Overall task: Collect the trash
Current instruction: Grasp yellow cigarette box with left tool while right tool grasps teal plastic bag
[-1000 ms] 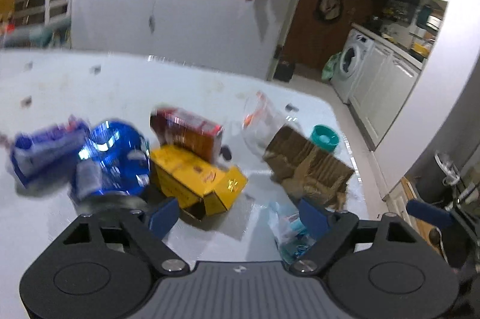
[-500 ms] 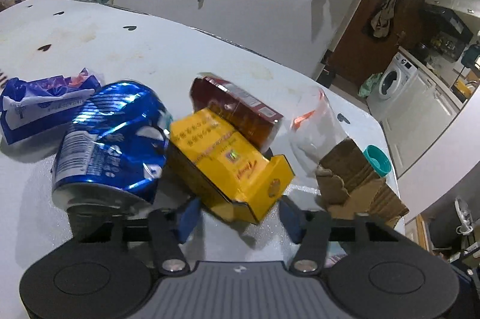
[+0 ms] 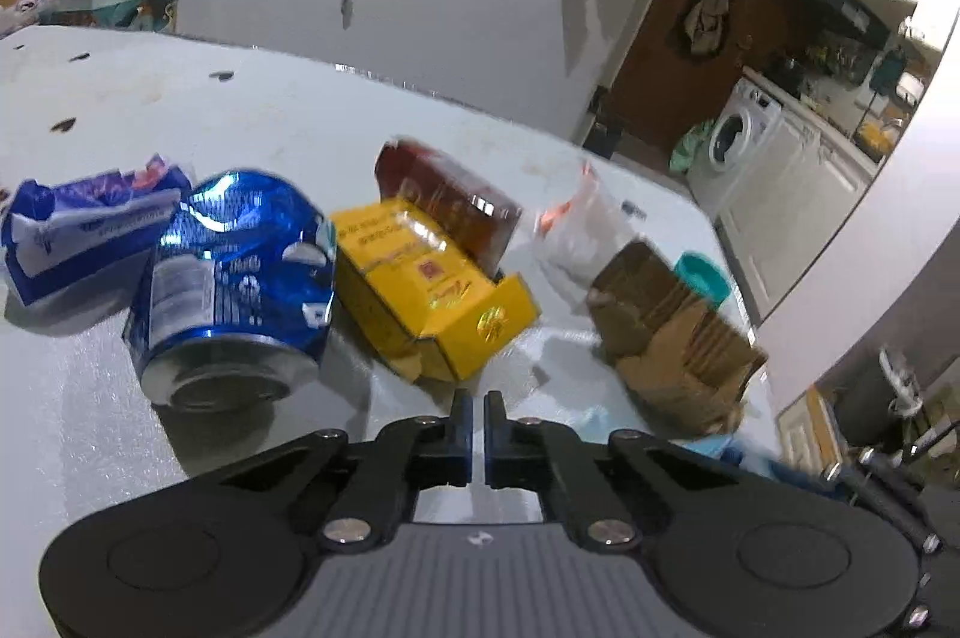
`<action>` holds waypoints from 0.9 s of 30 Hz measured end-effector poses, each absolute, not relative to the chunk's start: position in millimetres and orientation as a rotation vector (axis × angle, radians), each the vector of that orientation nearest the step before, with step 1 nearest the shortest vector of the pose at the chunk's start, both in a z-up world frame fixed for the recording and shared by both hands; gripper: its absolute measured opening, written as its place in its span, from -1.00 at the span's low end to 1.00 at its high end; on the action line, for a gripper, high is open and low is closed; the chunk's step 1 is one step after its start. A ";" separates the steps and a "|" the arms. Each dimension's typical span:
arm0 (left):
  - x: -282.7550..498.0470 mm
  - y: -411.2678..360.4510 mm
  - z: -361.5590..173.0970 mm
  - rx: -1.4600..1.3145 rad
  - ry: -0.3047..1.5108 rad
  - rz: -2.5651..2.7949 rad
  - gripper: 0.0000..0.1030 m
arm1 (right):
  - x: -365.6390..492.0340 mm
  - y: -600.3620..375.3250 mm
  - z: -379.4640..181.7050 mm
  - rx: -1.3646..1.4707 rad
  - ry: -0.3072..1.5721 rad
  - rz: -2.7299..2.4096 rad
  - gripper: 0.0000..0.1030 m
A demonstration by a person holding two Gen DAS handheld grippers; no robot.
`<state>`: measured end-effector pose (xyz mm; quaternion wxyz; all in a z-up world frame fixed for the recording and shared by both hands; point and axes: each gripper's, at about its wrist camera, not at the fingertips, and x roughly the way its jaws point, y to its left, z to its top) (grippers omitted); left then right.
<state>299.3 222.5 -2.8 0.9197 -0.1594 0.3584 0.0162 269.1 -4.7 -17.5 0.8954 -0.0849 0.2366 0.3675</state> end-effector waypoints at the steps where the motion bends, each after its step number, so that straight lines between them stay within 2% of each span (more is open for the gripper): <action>1: 300.5 221.8 0.6 -0.335 0.732 0.037 -0.64 | 267.2 -5.1 -16.7 -0.176 0.490 0.765 0.00; 3: 304.4 221.0 7.1 -0.353 0.722 0.067 -0.01 | 264.7 -6.2 -13.8 -0.177 0.492 0.761 -0.04; 4: 308.5 220.6 9.6 -0.354 0.721 0.087 0.09 | 264.1 -7.3 -12.5 -0.174 0.492 0.760 -0.05; 6: 316.4 217.4 12.9 -0.348 0.728 0.136 0.43 | 261.6 -10.8 -8.8 -0.158 0.488 0.760 -0.07; 14: 361.3 203.2 8.1 -0.293 0.785 0.294 0.85 | 256.6 -24.5 -1.6 -0.126 0.484 0.766 -0.09; 19: 375.7 201.3 -3.0 -0.247 0.807 0.367 0.85 | 255.3 -31.3 -1.2 -0.116 0.488 0.763 -0.11; 23: 369.4 202.8 -5.3 -0.206 0.791 0.360 0.46 | 255.3 -37.0 -0.9 -0.096 0.493 0.760 -0.11; 27: 353.3 203.7 -4.8 -0.191 0.792 0.292 0.34 | 253.7 -41.8 0.4 -0.073 0.493 0.755 -0.12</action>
